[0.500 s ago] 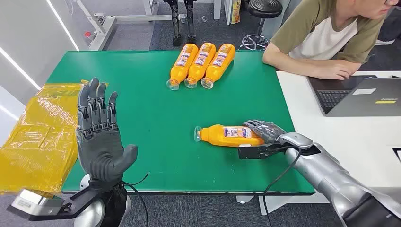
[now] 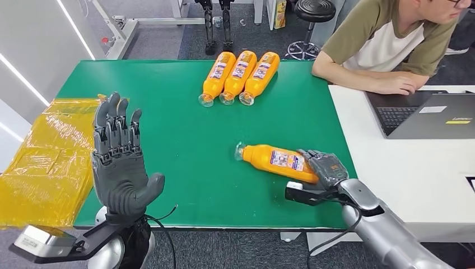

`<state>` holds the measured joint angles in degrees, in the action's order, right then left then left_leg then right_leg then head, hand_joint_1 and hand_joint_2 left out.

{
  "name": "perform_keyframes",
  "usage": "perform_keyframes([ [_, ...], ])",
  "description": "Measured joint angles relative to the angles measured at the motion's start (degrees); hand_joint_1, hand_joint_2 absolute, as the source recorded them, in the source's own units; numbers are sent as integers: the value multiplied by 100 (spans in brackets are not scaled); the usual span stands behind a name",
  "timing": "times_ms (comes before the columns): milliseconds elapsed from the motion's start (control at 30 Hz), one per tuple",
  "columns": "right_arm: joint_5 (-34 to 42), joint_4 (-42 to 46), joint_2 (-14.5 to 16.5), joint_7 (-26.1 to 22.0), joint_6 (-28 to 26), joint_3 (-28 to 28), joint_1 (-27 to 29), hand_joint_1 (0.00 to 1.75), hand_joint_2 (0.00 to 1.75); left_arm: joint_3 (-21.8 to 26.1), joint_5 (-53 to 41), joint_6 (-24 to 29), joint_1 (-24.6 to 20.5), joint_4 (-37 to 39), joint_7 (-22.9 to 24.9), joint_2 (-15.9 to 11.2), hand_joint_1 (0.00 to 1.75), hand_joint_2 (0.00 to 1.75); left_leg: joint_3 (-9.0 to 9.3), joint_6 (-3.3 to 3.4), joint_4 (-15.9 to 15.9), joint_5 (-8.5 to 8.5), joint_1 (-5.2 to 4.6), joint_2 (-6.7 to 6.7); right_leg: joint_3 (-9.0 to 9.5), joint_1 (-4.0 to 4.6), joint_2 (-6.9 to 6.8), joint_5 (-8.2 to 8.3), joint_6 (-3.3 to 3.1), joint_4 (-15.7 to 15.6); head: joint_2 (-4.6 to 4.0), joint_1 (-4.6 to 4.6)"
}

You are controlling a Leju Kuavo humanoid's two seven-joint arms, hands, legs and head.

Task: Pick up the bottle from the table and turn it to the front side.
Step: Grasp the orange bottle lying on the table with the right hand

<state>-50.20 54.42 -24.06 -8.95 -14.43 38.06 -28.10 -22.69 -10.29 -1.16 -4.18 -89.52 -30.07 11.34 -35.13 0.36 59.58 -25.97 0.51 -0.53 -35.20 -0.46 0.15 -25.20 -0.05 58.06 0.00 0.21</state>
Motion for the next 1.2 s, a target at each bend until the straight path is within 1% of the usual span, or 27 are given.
perform_keyframes([
  [67, 153, 414, 223, -13, -639, -430, 268, 175, 175, 0, -16, 25, -20, 24, 8, 14, 0, 175, -2, -1, -1, 0, 0, 9, -11, 0, 10, 0, -2, 2, 0, -2],
  [133, 396, 825, 464, -112, -1131, -746, 500, 175, 175, -2, -29, 71, -68, 75, 38, 44, 0, 175, 0, -2, -3, 0, 2, 14, -14, 3, 15, -3, -5, 2, 0, -3],
  [267, 1018, 1799, 965, -736, -2185, -1065, 1144, 175, 175, -21, 6, 269, -126, 274, 126, 110, 0, 175, -2, -12, -9, -4, 8, -6, -14, 10, -2, -16, -14, 4, 0, -2],
  [333, 1130, 2242, 1208, -1107, -2383, -1117, 1468, 175, 175, -48, 70, 357, -141, 400, 193, 132, 0, 175, -1, -20, -13, -10, 9, -3, -15, 10, 2, -20, -19, 4, 0, -3],
  [400, 1242, 2623, 1441, -1468, -2400, -1148, 1757, 175, 175, -98, 120, 417, -155, 533, 273, 139, 0, 175, -1, -23, -14, -12, 9, -1, -16, 10, 4, -23, -21, 4, 0, -3],
  [467, 1362, 2886, 1621, -1652, -2402, -1151, 1953, 175, 175, -151, 145, 440, -159, 635, 323, 138, 0, 175, -2, -25, -14, -13, 9, 2, -18, 9, 7, -24, -20, 4, 0, -3],
  [567, 1455, 3127, 1800, -1721, -2401, -1150, 2104, 175, 175, -205, 169, 436, -162, 744, 364, 138, 0, 175, -2, -25, -14, -14, 8, 6, -18, 9, 8, -24, -20, 4, 0, -3],
  [667, 1801, 3265, 1877, -1786, -2384, -1066, 2153, 175, 175, -301, 136, 278, -174, 826, 527, 121, 0, 175, -3, -25, -14, -13, 8, 7, -17, 8, 8, -23, -19, 3, 0, -3],
  [733, 1947, 3300, 1883, -1672, -2312, -901, 2142, 175, 175, -410, 15, 74, -197, 887, 630, 93, 0, 175, -2, -24, -13, -13, 7, 7, -16, 8, 8, -23, -19, 3, 0, -2],
  [800, 1856, 3305, 1879, -1440, -2133, -700, 2127, 175, 175, -515, -108, -144, -224, 957, 648, 69, 0, 175, -1, -24, -13, -13, 7, 7, -17, 7, 9, -22, -20, 3, 0, -2],
  [933, 1414, 3280, 1813, -930, -1531, -329, 2118, 175, 175, -656, -193, -601, -308, 1067, 587, 42, 0, 175, 0, -25, -12, -13, 8, 8, -18, 8, 8, -22, -21, 4, 0, -3],
  [1000, 1238, 3279, 1754, -754, -1230, -219, 2127, 175, 175, -684, -195, -784, -341, 1109, 570, 34, 0, 175, 0, -25, -12, -13, 8, 9, -19, 8, 8, -22, -21, 4, 0, -3],
  [1067, 1140, 3310, 1692, -687, -966, -173, 2142, 175, 175, -692, -192, -909, -364, 1148, 550, 20, 0, 175, 0, -26, -13, -13, 8, 12, -20, 9, 10, -22, -21, 4, 0, -2],
  [1200, 918, 3381, 1598, -709, -493, -123, 2170, 175, 175, -704, -169, -1039, -459, 1234, 499, -13, 0, 175, -1, -26, -13, -14, 7, 14, -20, 8, 11, -22, -21, 4, 0, -2],
])
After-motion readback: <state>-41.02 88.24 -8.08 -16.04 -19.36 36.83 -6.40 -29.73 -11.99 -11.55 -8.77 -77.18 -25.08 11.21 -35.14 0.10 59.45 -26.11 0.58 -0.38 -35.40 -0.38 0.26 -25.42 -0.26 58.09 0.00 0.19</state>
